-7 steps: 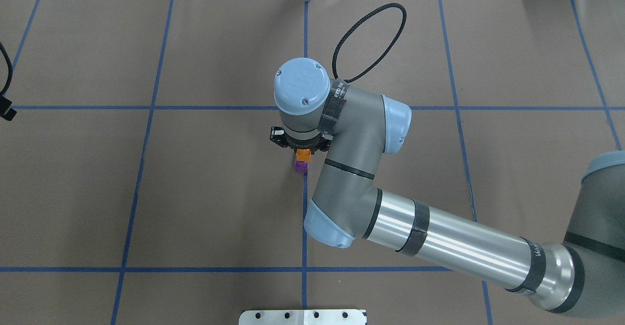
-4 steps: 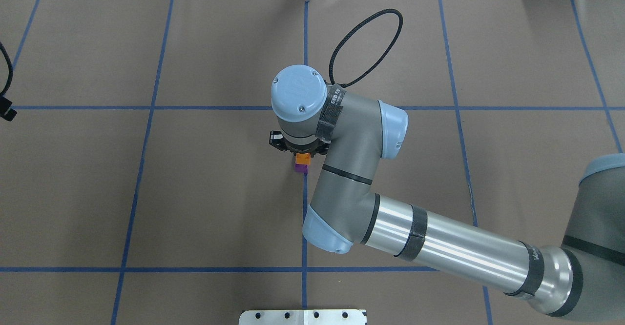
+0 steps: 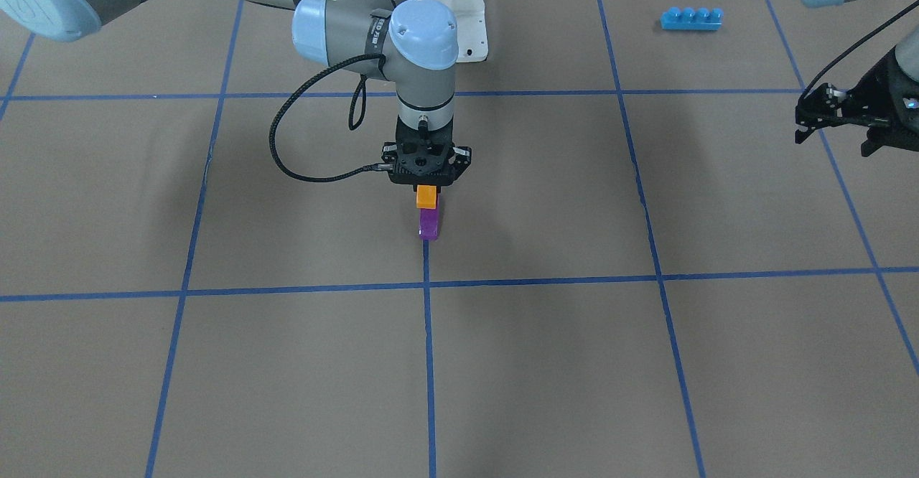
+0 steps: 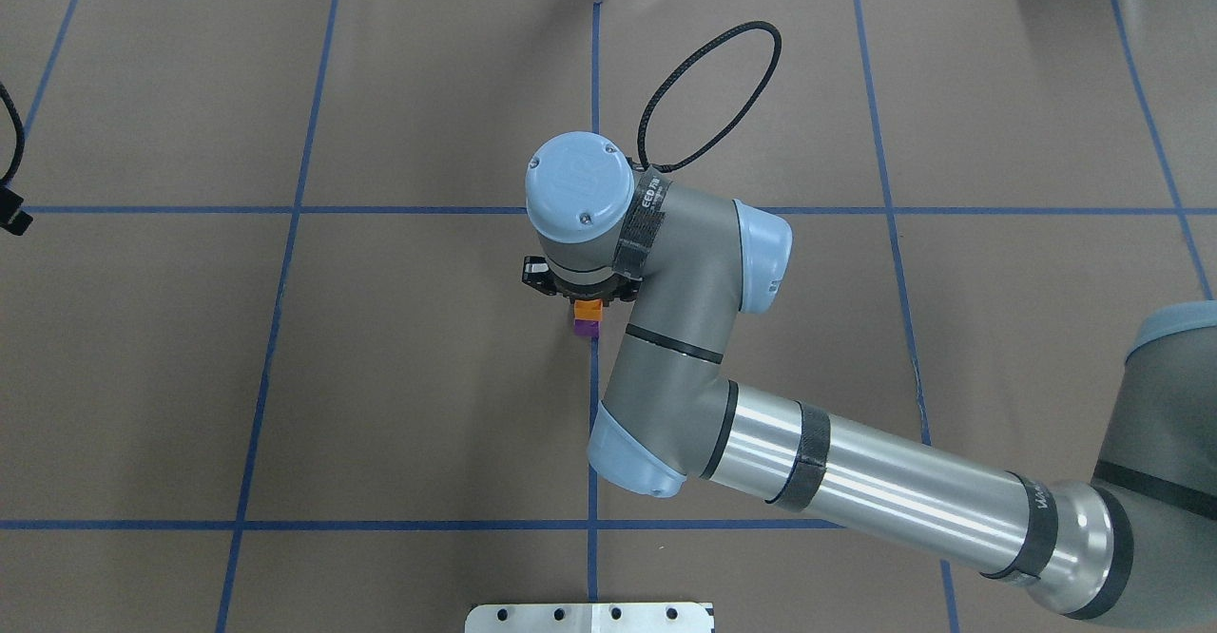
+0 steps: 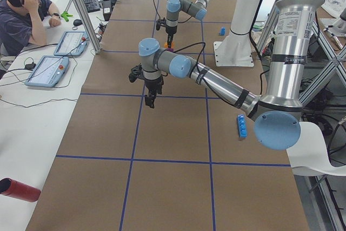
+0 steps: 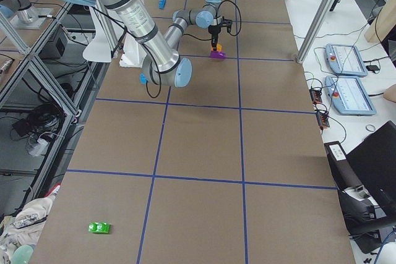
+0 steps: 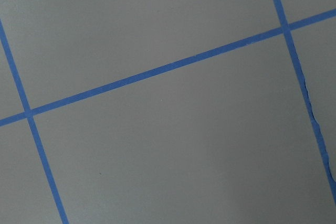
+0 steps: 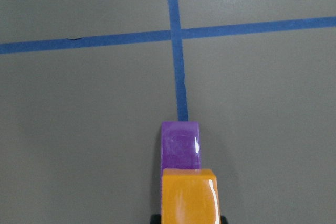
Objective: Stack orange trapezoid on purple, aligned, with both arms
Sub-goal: 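Align the orange trapezoid over the purple block with the right gripper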
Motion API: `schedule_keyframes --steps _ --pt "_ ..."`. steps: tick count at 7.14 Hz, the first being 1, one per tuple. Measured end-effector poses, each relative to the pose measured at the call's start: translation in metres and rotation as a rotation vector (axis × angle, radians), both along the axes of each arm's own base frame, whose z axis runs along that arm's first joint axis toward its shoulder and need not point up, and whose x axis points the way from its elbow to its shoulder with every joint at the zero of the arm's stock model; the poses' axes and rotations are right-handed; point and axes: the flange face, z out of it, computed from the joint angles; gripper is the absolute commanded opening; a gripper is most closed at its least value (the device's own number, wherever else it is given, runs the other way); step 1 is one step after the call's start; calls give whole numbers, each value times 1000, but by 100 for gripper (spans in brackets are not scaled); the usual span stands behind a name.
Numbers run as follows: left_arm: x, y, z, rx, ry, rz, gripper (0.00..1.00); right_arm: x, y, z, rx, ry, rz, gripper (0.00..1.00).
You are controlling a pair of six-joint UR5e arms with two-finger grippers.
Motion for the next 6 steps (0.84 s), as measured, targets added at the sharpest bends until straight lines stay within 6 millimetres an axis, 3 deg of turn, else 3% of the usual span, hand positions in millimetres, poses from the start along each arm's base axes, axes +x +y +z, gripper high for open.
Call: schedule_keyframes --steps 6 --pt "1 0 0 0 0 1 100 -3 -2 3 17 0 10 0"
